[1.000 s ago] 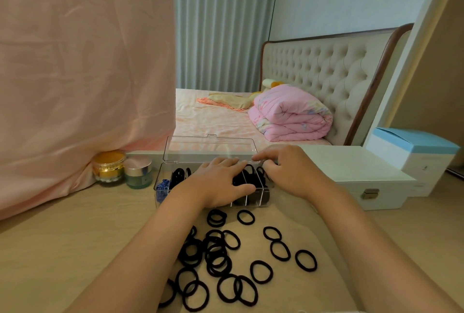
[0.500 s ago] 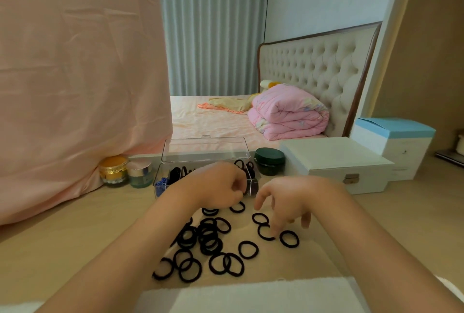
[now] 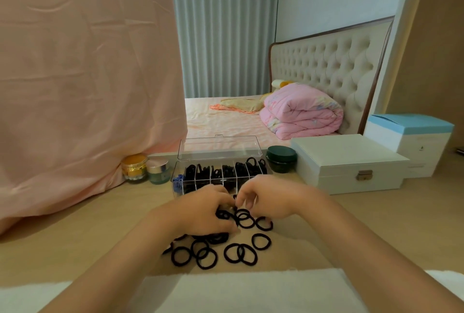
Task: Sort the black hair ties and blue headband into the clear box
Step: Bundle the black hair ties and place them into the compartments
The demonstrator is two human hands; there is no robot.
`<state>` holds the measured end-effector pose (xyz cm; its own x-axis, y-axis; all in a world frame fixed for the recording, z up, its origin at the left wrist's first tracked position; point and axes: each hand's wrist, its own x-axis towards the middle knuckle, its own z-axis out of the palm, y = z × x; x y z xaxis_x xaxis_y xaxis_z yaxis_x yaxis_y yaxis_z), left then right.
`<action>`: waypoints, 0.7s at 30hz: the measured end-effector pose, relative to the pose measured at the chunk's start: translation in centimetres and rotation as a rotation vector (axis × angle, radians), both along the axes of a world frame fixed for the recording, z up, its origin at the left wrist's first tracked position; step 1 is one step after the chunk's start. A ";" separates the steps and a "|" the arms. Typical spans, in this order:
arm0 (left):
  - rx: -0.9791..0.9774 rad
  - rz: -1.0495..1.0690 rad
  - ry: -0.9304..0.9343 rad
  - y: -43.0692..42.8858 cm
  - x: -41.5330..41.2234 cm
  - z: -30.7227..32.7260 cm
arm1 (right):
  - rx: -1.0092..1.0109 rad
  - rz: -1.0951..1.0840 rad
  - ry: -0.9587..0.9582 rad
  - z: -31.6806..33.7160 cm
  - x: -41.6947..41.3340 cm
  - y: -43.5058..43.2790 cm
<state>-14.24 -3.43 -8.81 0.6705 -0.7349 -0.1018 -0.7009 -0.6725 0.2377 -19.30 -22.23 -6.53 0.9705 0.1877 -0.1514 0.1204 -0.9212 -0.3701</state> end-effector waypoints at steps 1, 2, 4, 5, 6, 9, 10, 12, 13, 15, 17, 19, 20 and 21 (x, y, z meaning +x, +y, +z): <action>-0.040 0.014 0.020 0.5 0.0 0.2 | 0.028 0.006 -0.041 0.3 0.0 -0.1; -0.058 0.034 0.040 1.0 0.1 0.6 | 0.037 0.009 -0.068 0.5 -0.1 -0.1; 0.012 0.077 0.072 1.9 0.2 1.5 | -0.002 0.009 -0.036 0.8 -0.1 -0.1; 0.088 0.105 0.090 2.3 0.2 2.1 | -0.046 0.012 0.024 0.8 -0.2 0.0; 0.172 0.137 0.112 2.8 0.3 2.6 | -0.093 0.016 0.090 0.8 -0.4 0.3; 0.371 0.208 0.156 3.8 0.2 3.5 | -0.221 0.029 0.220 0.7 -0.7 1.0; 0.414 0.220 0.167 4.1 0.1 3.5 | -0.263 0.030 0.236 0.5 -0.7 1.3; 0.436 0.233 0.170 4.3 0.0 3.0 | -0.323 0.028 0.224 0.0 -0.6 1.8; 0.404 0.235 0.156 4.3 0.0 2.7 | -0.334 0.033 0.201 -0.3 -0.6 2.1; 0.291 0.223 0.112 4.1 0.1 2.0 | -0.319 0.057 0.146 -0.8 -0.4 2.5; 0.203 0.201 0.090 3.8 0.1 1.6 | -0.282 0.073 0.113 -0.9 -0.5 2.7; 0.160 0.190 0.113 3.8 -0.1 1.9 | -0.254 0.062 0.100 -0.6 -0.6 2.7; 0.155 0.189 0.121 4.0 0.0 2.3 | -0.240 0.048 0.088 -0.3 -0.7 2.7; 0.159 0.191 0.124 4.4 0.0 2.8 | -0.223 0.036 0.070 0.0 -0.9 2.8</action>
<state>-14.19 0.96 -5.99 0.7708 -0.5643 -0.2956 -0.5300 -0.8255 0.1940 -20.19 -19.45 -6.51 0.9495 0.1761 -0.2598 0.1355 -0.9766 -0.1669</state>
